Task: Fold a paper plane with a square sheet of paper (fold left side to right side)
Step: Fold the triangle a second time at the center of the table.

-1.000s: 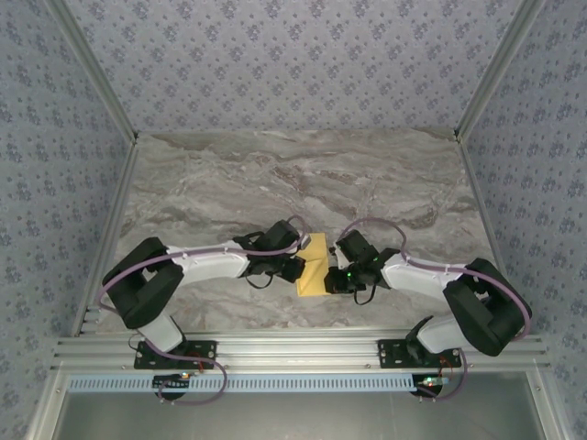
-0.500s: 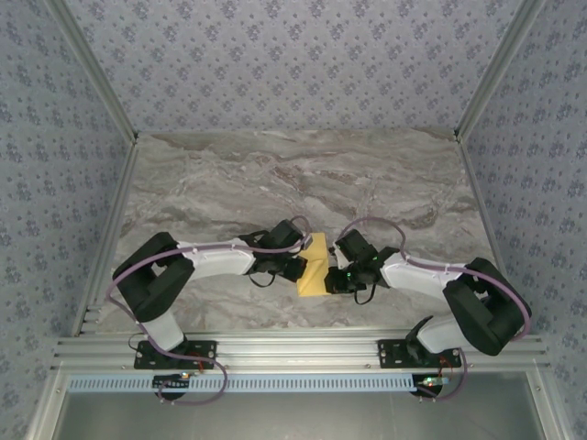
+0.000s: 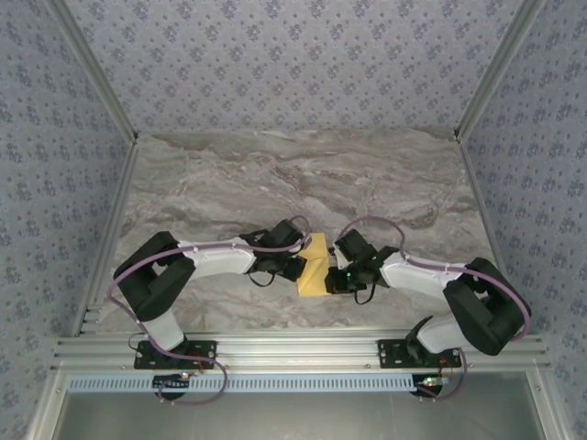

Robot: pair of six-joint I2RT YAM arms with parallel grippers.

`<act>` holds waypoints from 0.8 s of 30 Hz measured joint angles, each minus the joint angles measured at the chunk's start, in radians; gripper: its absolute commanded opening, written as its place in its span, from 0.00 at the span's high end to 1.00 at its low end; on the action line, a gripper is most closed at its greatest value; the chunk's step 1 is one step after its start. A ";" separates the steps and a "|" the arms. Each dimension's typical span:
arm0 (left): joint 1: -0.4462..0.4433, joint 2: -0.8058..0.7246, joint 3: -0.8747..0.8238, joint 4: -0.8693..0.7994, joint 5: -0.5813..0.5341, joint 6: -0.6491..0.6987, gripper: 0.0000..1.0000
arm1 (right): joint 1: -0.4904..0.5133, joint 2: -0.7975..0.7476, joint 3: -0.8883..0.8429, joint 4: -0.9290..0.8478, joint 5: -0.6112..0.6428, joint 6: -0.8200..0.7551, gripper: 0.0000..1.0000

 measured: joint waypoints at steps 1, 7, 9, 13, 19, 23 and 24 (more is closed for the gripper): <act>0.000 0.000 0.000 0.000 0.000 0.000 1.00 | 0.000 0.000 0.000 0.000 0.000 0.000 0.90; 0.000 0.005 0.000 0.000 0.000 0.000 1.00 | 0.000 0.000 0.000 0.000 0.000 0.000 0.89; 0.000 0.013 0.000 0.000 0.000 0.000 1.00 | 0.000 0.000 0.000 0.000 0.000 0.000 0.89; 0.001 0.017 0.002 0.001 0.001 0.000 1.00 | 0.002 0.000 0.002 -0.002 0.000 -0.001 0.89; 0.001 0.021 0.005 0.002 0.001 0.000 1.00 | 0.002 0.002 0.006 -0.008 -0.001 -0.003 0.89; 0.001 0.021 0.005 0.002 0.001 0.000 1.00 | -0.018 -0.014 0.008 -0.010 -0.031 -0.002 0.89; 0.001 0.021 0.005 0.002 0.001 0.000 1.00 | -0.031 -0.029 0.007 -0.002 -0.045 0.001 0.89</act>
